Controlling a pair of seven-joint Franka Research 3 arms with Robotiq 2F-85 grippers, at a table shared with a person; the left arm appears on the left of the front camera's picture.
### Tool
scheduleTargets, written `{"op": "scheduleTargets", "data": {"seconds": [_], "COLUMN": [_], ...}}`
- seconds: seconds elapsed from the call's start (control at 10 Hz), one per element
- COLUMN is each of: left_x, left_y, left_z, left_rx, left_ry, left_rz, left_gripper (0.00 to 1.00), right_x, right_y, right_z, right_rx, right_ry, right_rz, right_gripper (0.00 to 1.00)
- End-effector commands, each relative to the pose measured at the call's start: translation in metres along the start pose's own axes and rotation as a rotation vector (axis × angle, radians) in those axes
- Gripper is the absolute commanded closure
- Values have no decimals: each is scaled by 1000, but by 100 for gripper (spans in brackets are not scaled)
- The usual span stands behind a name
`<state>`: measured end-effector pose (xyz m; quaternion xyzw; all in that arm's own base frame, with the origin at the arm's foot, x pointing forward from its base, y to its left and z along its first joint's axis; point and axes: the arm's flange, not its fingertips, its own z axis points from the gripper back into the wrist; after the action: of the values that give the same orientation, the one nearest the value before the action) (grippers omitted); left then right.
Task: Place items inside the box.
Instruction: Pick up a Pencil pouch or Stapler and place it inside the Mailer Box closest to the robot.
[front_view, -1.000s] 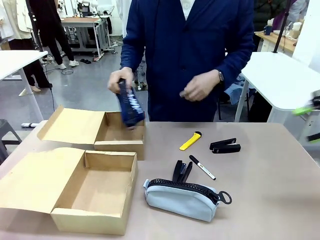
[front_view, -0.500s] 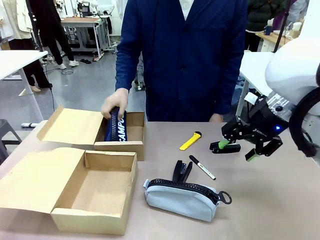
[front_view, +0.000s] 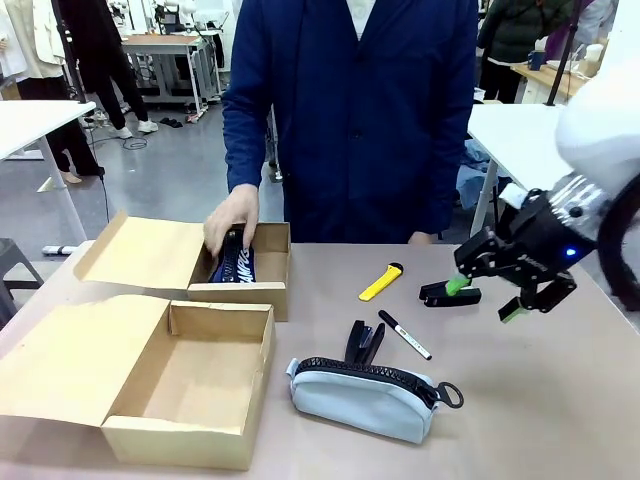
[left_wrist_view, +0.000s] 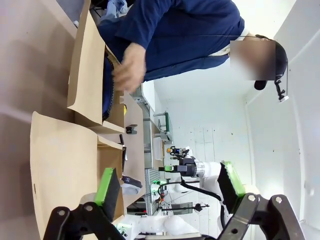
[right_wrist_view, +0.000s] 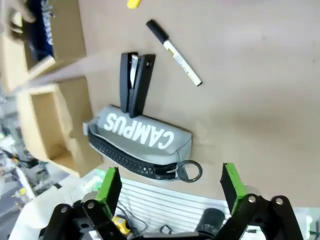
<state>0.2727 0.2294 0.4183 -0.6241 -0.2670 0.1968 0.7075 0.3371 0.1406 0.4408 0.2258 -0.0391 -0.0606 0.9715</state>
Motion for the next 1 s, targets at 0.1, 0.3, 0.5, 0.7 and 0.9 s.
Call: {"op": "scheduleTargets", "data": {"seconds": [0.1, 0.3, 0.5, 0.7, 0.9], "left_x": [-2, -2, -2, -2, -2], "left_y": [-1, -1, -1, -1, -1], "left_z": [1, 1, 1, 1, 1], "left_rx": [-15, -15, -15, -15, -15], "left_ry": [2, 2, 2, 2, 2], "left_rz": [-24, -24, -24, -24, -24], "left_gripper": [0, 0, 0, 0, 0], "right_x": [23, 32, 31, 34, 33], "right_y": [59, 93, 128, 141, 145], "right_z": [-39, -76, -124, -158, -180], "right_rx": [-102, -198, -336, -423, -497], "right_ry": [2, 4, 12, 40, 32], "right_rz": [1, -42, -30, -39, -59], "right_gripper": [0, 0, 0, 0, 0]}}
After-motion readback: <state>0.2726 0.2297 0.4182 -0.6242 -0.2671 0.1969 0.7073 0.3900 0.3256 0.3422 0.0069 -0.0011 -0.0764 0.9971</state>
